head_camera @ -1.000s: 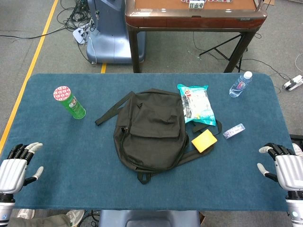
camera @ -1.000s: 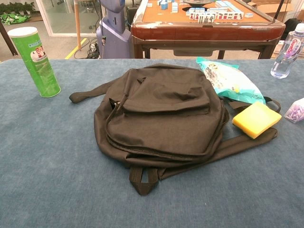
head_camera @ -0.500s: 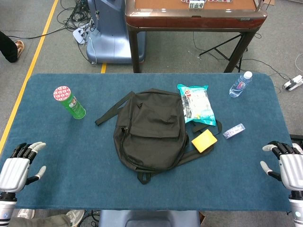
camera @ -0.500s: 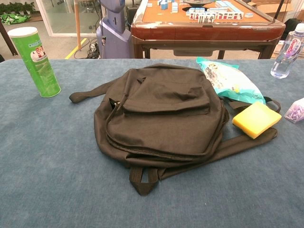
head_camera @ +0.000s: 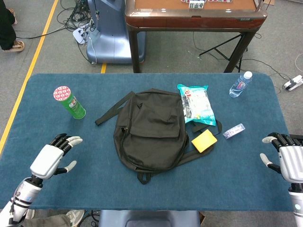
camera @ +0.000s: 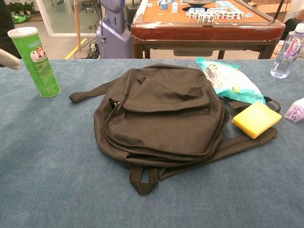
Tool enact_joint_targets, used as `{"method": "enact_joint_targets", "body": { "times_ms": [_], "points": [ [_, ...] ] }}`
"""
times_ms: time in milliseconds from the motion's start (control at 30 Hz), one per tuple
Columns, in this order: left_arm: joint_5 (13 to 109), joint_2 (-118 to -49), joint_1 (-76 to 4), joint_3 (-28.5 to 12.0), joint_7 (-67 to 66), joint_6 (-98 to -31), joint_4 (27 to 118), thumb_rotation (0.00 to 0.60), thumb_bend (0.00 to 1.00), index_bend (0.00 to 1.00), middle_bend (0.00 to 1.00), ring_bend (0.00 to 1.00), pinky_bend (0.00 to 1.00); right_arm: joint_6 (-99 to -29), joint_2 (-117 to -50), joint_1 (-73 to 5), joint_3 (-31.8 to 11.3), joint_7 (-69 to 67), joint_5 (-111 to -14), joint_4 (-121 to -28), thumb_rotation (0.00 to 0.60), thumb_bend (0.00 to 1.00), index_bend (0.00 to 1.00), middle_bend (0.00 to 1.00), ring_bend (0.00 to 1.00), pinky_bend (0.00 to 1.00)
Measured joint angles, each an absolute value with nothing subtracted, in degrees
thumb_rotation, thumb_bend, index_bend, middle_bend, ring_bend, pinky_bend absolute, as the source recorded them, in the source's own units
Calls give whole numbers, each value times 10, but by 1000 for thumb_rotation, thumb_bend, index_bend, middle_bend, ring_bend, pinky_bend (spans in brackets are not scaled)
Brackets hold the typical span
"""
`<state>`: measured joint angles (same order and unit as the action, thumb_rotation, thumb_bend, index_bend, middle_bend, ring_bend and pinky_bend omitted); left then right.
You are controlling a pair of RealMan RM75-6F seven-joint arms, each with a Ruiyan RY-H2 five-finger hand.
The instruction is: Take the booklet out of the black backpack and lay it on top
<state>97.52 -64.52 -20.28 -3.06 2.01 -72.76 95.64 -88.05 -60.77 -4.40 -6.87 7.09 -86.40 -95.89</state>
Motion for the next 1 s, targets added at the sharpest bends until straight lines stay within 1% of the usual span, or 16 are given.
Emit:
{"method": "enact_joint_targets", "body": {
  "times_ms": [133,367,733,1000],
  "points": [
    [986,-669,-245,-37,28,-685,945,600,329,234,201,189,107,-866,-610,-51,-66,73,-863,-962,600,198,403,336,304,418],
    [980,-743,-313,-52,35,-623,916,600,329,233,201,191,107,-859,-612,-56,-65,77,-858,-964,600,198,397,336,304,418],
    [948,-848,-375,-60,-19,-560,882,600,328,207,201,182,107,-860,-610,-56,-66,78,-852,-966,600,198,392,336,304,418],
    [906,-930,-410,-67,-69,-527,832,600,328,202,201,182,107,-861,-608,-54,-64,71,-849,-962,600,197,393,336,304,418]
  ]
}}
